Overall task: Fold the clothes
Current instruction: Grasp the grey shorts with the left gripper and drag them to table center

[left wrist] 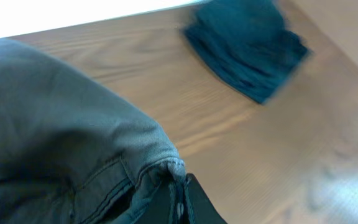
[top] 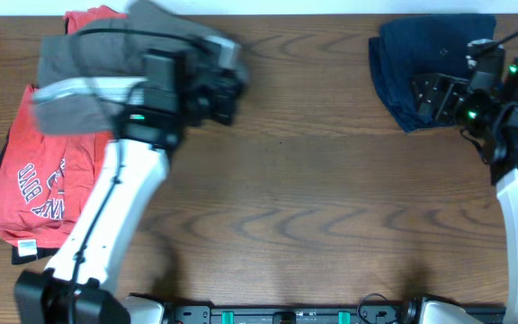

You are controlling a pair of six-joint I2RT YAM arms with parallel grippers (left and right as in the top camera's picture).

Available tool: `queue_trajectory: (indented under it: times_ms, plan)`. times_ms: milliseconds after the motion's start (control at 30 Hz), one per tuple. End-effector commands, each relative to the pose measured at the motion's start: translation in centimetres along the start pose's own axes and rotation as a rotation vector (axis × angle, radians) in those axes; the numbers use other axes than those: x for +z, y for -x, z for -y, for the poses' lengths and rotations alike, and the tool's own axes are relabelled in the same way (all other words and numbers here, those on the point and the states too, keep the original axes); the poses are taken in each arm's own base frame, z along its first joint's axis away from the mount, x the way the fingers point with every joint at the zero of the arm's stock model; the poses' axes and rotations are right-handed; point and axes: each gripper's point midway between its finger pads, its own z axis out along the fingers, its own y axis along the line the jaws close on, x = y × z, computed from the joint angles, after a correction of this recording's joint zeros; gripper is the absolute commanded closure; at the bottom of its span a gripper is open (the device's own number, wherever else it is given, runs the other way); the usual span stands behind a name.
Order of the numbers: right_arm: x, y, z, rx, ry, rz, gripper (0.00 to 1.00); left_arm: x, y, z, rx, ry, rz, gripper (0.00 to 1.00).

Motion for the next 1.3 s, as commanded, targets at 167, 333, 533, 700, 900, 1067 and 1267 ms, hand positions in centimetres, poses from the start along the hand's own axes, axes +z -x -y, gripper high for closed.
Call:
queue_trajectory:
  times_ms: [167,333,533,700,900,1067,1267]
  plan:
    - [-1.8,0.5,1.9,0.059,-0.049,0.013,0.14,7.0,-2.3,8.5,0.126,-0.168,-0.051,0.94]
    - [-2.1,0.7,2.9,0.075,-0.070,0.025,0.14,10.1,-4.1,12.0,0.152,-0.239,-0.073,0.94]
    - [-2.6,1.0,4.0,0.081,-0.093,0.037,0.13,11.0,-5.6,16.9,0.216,-0.327,-0.076,0.94]
    - [-3.1,1.2,5.1,0.095,-0.115,0.050,0.12,10.9,-6.6,20.1,0.226,-0.381,-0.085,0.94]
    - [-3.4,1.3,5.8,0.099,-0.129,0.057,0.10,10.8,-7.9,21.4,0.234,-0.400,-0.123,0.42]
    - [-3.4,1.4,5.8,0.084,-0.130,0.057,0.08,9.7,-6.1,20.9,0.233,-0.391,-0.079,0.02]
    - [-3.3,1.3,5.3,0.076,-0.105,0.053,0.08,4.6,-0.5,13.2,0.160,-0.151,0.027,0.02]
